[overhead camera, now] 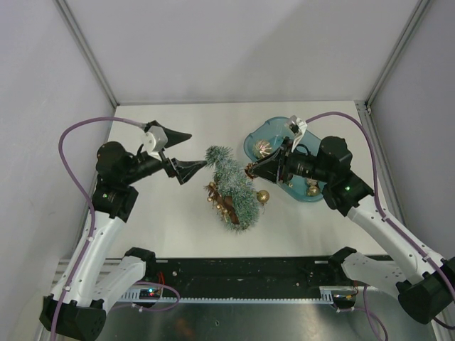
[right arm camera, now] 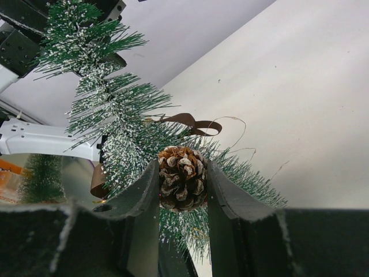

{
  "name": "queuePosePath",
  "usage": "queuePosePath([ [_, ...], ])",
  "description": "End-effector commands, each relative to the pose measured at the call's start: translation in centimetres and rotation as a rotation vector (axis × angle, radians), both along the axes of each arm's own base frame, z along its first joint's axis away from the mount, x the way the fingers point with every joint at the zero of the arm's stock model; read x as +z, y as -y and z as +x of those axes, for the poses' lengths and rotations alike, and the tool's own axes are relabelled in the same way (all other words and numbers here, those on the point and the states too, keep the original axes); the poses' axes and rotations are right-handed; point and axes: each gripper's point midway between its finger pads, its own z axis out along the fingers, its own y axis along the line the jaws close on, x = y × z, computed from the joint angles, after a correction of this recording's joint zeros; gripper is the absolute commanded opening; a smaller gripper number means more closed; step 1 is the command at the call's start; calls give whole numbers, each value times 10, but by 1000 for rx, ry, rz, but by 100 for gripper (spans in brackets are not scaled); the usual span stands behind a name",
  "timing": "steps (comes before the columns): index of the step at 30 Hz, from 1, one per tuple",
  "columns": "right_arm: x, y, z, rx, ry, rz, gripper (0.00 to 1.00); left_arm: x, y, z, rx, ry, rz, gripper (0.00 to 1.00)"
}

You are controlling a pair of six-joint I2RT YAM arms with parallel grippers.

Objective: Decorate the small christmas tree

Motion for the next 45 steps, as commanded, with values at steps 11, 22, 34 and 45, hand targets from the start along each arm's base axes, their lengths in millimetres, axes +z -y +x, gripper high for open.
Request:
queuePosePath([
  [11,-3,7,6,3,32,0,39,4,3,-9,-32,20,-13,99],
  [22,-8,9,-1,11,15,6,51,3,2,-11,-33,-3,-27,99],
  [34,-4,11,-6,8,17,32,63,3,2,-12,-33,0,-29,99],
  [45,-4,50,38,-230,-11,36,66,6,-2,-9,-6,-5,-38,100],
])
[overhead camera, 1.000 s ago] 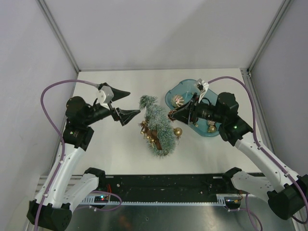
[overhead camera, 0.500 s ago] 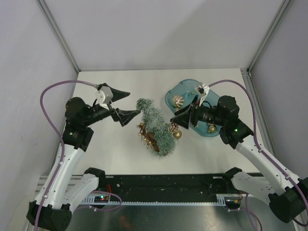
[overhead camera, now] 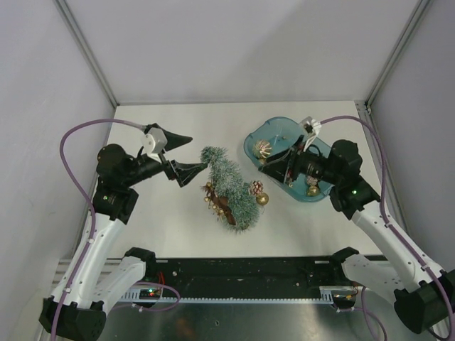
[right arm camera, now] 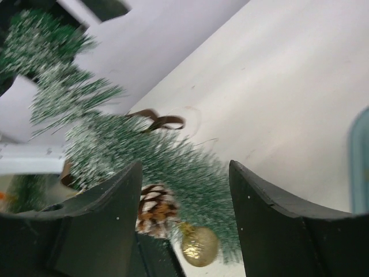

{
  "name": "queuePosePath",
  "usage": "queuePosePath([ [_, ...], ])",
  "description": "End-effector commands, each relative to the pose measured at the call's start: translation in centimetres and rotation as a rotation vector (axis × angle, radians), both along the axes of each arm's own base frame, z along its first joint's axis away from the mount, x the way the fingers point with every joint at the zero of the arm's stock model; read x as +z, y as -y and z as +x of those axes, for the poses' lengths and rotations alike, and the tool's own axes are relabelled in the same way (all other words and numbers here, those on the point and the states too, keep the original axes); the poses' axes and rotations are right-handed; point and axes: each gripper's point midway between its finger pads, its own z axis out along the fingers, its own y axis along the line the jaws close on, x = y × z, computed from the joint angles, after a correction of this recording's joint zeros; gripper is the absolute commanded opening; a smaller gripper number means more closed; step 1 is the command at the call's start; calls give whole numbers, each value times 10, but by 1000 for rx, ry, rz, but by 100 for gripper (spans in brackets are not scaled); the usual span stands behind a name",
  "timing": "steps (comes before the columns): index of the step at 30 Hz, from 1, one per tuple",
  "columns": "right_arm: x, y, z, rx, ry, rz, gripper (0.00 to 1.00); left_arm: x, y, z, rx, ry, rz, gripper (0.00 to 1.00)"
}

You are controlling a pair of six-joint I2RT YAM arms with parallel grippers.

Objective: Decorate the small christmas tree

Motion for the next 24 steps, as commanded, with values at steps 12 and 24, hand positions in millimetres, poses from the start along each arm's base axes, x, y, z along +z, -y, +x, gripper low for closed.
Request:
queuePosePath([
  [12,-124,124,133,-810,-335,-300,68,-26,-47,28,273,-99,77,100],
  [24,-201,126,139,-842,-479,-487,68,-83,-67,20,334,-187,211,100],
])
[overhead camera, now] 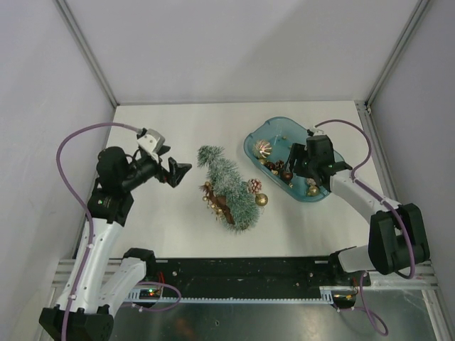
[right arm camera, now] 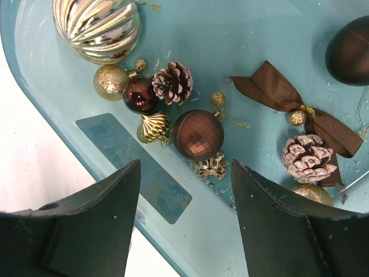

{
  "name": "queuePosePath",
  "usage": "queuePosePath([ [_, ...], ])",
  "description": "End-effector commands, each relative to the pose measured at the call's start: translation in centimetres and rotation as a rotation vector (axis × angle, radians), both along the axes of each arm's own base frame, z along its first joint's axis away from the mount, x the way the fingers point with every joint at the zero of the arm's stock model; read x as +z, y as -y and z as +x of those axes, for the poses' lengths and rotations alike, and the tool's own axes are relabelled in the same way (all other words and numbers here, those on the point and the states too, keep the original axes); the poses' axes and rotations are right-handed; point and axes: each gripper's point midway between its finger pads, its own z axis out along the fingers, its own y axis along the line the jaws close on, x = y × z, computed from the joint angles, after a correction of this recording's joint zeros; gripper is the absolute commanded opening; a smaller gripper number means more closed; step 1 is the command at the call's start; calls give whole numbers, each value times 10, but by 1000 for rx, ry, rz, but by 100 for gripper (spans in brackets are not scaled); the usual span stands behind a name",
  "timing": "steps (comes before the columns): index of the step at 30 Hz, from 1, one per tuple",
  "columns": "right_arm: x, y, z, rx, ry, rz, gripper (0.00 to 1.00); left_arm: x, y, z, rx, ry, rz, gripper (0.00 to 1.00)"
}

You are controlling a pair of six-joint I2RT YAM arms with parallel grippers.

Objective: Decorate the small christmas tree

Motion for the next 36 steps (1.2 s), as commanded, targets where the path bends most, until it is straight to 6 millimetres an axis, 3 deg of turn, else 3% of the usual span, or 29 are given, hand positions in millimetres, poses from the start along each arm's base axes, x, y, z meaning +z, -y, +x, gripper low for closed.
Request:
queuePosePath([
  [1,7,2,12,-18,42,-31,68,-30,-2,-22,-57,-19,69,100],
  [8,-8,1,7,-29,-7,-45,64,-77,29,-61,-272,-147,31,100],
  [14,28,-1,-19,-36,51,11,61,-109,59,-79,-406,-294,23,100],
  [17,46,-4,-37,-24,78,74,59,-119,67,-77,-430,-356,-7,100],
  [23,69,-33,-75,89,61,264,54,-134,83,-70,-458,-447,-49,100],
  [29,55,-68,-106,203,-26,372,50,-146,99,-63,-439,-484,-68,100],
  [36,43,-91,-122,262,-59,410,50,-143,104,-44,-371,-487,-93,100],
])
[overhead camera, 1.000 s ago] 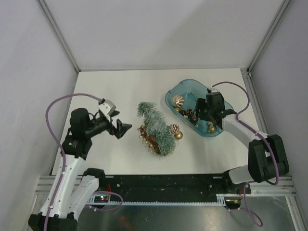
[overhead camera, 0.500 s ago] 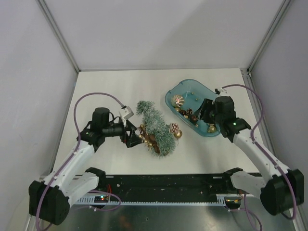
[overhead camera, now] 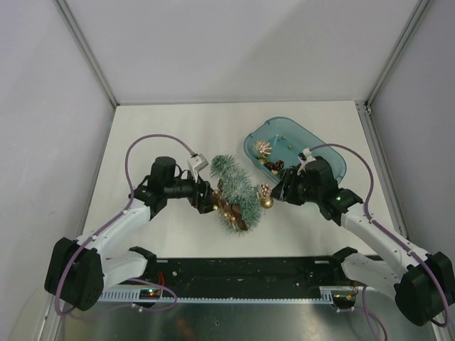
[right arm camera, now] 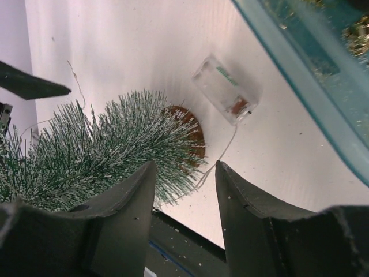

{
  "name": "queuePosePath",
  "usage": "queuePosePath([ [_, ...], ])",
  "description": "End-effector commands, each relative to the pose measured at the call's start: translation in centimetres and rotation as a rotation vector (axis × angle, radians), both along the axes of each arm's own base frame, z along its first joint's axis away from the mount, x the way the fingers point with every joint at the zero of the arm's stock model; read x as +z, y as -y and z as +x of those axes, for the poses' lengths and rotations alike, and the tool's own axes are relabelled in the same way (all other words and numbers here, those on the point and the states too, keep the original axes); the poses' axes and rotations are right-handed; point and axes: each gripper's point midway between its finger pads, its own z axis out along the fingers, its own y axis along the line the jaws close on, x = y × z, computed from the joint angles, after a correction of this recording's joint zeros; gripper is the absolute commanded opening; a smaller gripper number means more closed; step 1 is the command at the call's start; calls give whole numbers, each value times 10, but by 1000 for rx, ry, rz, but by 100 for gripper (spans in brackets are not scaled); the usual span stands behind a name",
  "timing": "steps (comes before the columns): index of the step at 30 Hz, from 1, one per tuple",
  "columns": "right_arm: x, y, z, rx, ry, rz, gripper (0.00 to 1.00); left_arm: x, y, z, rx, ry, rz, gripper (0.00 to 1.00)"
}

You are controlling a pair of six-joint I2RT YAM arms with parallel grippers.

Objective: Decorate the small christmas tree

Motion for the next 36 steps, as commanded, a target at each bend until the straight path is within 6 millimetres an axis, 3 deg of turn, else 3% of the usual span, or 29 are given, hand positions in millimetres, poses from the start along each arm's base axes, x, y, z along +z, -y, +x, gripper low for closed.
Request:
queuePosePath([
  [1,9,-21,-4,43,15,79,50,17,7,21,63,52,-39,100],
  [14,-14,-60,-38,177,-53,102,48,24,5,44,167,87,-41,100],
  [23,-9,-70,-59,200,-60,119,47,25,1,59,232,109,-34,100],
  [33,-10,-62,-76,195,-71,92,47,38,5,66,232,127,-47,100],
  [36,-15,-51,-78,181,-78,52,48,47,5,69,227,150,-46,100],
])
